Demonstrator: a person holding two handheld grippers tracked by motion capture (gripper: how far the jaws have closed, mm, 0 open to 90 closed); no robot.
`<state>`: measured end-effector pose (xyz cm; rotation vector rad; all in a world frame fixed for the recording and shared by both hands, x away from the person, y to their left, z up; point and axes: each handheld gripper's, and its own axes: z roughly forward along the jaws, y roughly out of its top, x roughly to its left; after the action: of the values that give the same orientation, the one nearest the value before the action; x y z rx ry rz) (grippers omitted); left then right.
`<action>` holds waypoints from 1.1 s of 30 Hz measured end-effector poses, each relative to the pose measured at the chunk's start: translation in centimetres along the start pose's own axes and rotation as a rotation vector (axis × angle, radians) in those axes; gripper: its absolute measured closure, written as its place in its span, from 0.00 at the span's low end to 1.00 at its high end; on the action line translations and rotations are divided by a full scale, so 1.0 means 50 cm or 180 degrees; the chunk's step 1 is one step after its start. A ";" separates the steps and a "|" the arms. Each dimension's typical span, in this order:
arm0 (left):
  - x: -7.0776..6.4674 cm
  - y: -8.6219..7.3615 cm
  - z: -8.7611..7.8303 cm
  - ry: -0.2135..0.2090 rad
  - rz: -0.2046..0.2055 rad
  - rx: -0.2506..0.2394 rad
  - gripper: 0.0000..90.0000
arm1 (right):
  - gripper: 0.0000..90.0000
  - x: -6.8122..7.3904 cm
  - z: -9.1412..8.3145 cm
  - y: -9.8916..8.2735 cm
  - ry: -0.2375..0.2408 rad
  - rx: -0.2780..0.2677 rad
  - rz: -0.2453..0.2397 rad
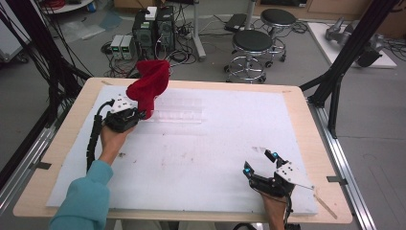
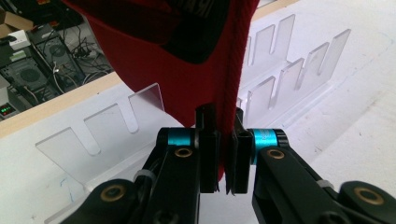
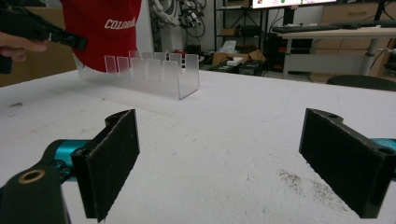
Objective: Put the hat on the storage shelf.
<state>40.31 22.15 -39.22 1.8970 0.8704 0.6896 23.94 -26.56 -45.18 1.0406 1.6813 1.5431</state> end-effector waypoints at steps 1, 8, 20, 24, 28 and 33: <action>0.000 -0.001 0.000 -0.0006 -0.0004 0.0016 0.95 | 0.12 0.000 -0.001 0.000 0.0005 0.0001 0.0003; 0.000 -0.005 -0.005 -0.0042 -0.0178 0.0148 0.93 | 0.12 0.001 -0.001 0.000 -0.0001 -0.0012 -0.0002; 0.007 -0.031 -0.017 0.0153 -0.0485 0.0069 0.23 | 0.12 0.000 -0.001 0.000 -0.0020 -0.0034 -0.0025; 0.009 -0.037 -0.039 -0.0045 -0.0544 -0.0047 0.15 | 0.12 0.001 -0.001 -0.001 -0.0017 -0.0021 -0.0022; -0.003 -0.054 -0.079 -0.0118 -0.0348 -0.0160 0.15 | 0.12 0.002 -0.001 -0.001 -0.0012 -0.0019 -0.0014; -0.020 -0.092 -0.156 -0.0195 -0.0211 -0.0537 0.15 | 0.12 0.002 -0.001 -0.001 -0.0016 -0.0020 -0.0014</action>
<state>32.53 26.81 -40.10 1.7226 0.8072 0.6410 23.84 -26.52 -45.20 1.0360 1.6731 1.5407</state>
